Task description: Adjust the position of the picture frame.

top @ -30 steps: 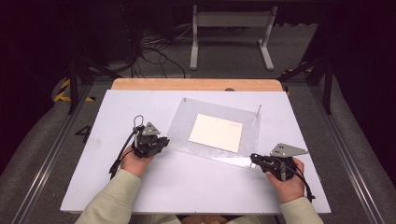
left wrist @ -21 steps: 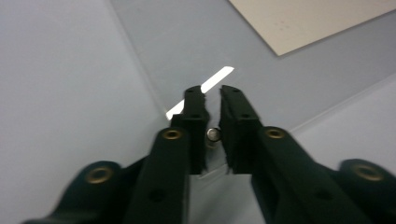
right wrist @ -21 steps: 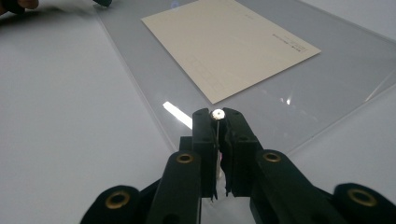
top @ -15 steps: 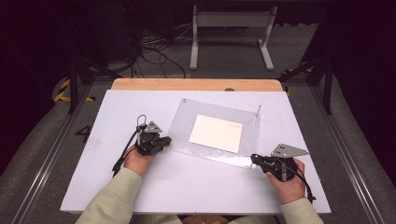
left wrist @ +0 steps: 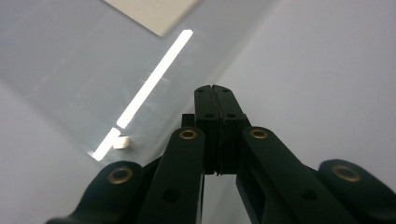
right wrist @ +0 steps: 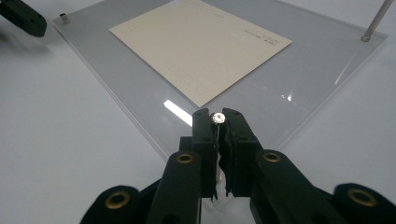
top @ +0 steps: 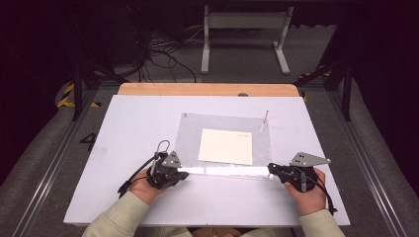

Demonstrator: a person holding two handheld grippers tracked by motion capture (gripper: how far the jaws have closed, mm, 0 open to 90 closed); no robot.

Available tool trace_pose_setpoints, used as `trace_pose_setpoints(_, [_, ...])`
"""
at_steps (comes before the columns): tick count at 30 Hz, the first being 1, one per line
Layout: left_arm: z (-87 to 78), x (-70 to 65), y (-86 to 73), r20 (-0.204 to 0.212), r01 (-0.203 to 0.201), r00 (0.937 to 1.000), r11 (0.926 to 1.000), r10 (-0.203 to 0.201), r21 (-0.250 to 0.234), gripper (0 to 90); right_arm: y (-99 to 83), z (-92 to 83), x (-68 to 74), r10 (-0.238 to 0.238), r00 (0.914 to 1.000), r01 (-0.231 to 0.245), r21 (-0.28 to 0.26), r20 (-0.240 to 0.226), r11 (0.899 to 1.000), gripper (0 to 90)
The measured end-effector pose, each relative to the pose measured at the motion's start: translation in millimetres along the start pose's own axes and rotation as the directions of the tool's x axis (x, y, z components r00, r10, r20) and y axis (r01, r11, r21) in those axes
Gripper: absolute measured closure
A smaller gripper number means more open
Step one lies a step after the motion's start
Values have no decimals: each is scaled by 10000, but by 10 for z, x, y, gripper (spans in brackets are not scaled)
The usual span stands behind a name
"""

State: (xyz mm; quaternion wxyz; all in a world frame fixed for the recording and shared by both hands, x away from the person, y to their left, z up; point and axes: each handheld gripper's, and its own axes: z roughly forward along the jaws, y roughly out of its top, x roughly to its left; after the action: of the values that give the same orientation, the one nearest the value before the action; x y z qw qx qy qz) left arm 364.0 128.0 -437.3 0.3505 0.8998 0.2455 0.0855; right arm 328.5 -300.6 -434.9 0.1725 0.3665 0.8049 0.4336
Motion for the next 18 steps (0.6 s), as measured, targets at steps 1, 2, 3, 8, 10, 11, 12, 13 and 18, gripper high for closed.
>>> trace_pose_setpoints(1, [-12,52,-22,-323,338,9989,9991,-347,-272,852,0,1,0,-6,10000,6,-6,-5,10000,838])
trace_pose_setpoints(2, [-13,101,-37,-403,603,9973,9975,-618,-365,789,1,1,-1,-9,10000,9,3,-15,10000,838])
trace_pose_setpoints(3, [-6,161,-60,-434,873,9951,9951,-893,-464,772,1,2,-2,-3,10000,3,2,-27,10000,838])
trace_pose_setpoints(8, [49,282,-112,-697,1339,9882,9901,-1366,-422,730,-2,2,-9,26,10000,-27,-21,-81,10000,836])
trace_pose_setpoints(10, [83,278,-118,-643,1323,9890,9909,-1335,-233,778,-3,2,-9,26,10000,-27,-24,-78,10000,836])
trace_pose_setpoints(11, [84,280,-117,-588,1327,9893,9909,-1338,-227,816,-3,2,-10,34,10000,-34,-26,-87,10000,836])
trace_pose_setpoints(12, [80,287,-113,-599,1399,9882,9900,-1407,-179,829,-4,1,-10,35,10000,-35,-30,-89,10000,836])
trace_pose_setpoints(13, [76,298,-115,-496,1504,9873,9885,-1511,-163,833,-4,0,-10,42,9999,-42,-28,-94,10000,835])
trace_pose_setpoints(18, [40,304,-140,863,2042,9750,9788,-2050,180,839,-9,-22,-25,108,9999,-108,33,-59,9999,833])
